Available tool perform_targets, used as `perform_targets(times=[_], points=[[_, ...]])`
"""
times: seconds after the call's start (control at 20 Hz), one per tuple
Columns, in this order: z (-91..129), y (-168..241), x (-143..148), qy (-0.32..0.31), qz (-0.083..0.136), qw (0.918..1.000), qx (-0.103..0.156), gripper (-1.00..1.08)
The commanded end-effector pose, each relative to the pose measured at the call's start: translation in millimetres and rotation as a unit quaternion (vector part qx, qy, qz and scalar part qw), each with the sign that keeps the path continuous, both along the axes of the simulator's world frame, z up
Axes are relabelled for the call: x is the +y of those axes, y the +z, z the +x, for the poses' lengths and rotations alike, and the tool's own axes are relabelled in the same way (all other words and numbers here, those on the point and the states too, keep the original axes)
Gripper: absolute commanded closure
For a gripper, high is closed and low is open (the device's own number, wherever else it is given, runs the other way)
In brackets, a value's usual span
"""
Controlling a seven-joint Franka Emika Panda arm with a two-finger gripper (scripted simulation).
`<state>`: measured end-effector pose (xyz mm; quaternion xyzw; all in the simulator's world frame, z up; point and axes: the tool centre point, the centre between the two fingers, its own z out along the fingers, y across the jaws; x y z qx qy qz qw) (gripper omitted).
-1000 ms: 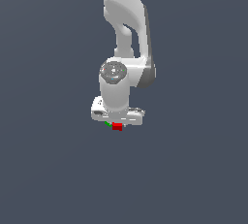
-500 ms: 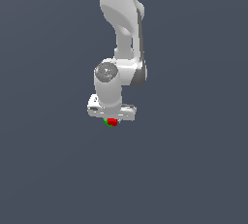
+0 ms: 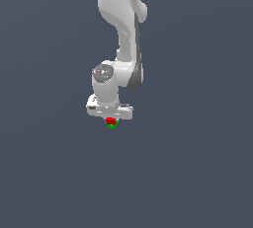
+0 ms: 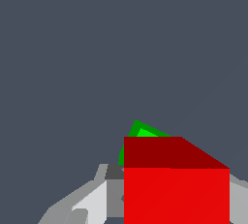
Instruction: Stack the red cube on top of the green cube.
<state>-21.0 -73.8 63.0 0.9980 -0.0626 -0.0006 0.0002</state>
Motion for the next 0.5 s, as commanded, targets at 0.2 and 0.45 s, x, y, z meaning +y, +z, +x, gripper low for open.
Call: perform_targets(times=[0.2, 0.45], points=[[-1.6, -1.2, -1.3, 0.0, 0.0, 1.0, -0.001, -0.92], [-1.6, -1.2, -1.3, 0.0, 0.0, 1.0, -0.001, -0.92]])
